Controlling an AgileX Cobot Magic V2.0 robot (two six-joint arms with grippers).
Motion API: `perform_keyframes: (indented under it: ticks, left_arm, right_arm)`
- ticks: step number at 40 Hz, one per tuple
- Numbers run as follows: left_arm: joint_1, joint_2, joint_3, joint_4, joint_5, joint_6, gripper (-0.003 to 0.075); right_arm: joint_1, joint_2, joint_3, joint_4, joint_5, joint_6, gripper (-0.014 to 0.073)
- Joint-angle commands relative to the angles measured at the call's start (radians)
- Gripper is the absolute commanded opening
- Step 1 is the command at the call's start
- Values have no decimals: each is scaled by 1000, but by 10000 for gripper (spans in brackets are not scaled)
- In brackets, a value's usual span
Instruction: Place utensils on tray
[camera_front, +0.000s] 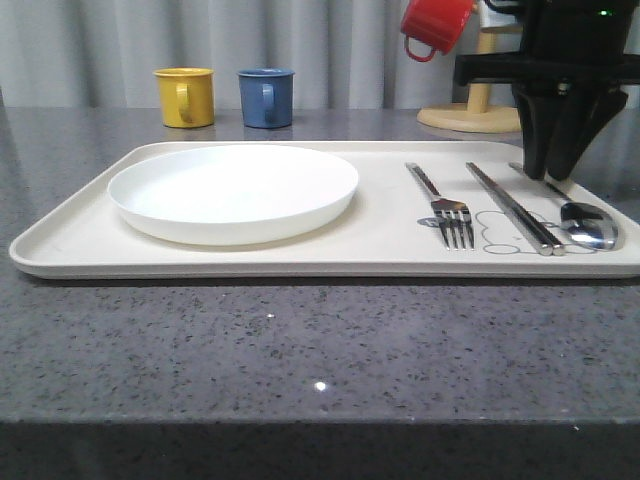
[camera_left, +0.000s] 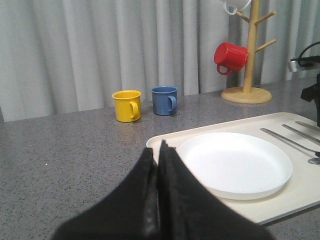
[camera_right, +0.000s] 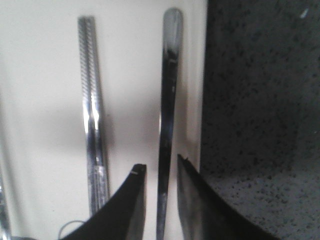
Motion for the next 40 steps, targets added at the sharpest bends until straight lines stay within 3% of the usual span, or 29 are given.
perform_keyframes:
  ticks: [1, 6, 14, 19, 29, 40]
  left_arm:
    - [1, 14, -25, -10, -73, -7, -18]
    - [1, 14, -25, -10, -73, -7, -18]
    - [1, 14, -25, -10, -73, -7, -18]
    - [1, 14, -25, -10, -73, -7, -18]
    - [1, 14, -25, -10, -73, -7, -18]
    - [1, 14, -25, -10, -73, -7, -18]
  right_arm:
    - [-3, -101, -78, -17, 107, -21, 193]
    - [-3, -178, -136, -17, 107, -56, 147]
    - [-3, -330, -122, -17, 92, -124, -91]
    - [-3, -442, -62, -17, -9, -152, -123]
    - [-3, -702, 229, -17, -262, -218, -123]
    - [-3, -1049, 738, -18, -656, -245, -123]
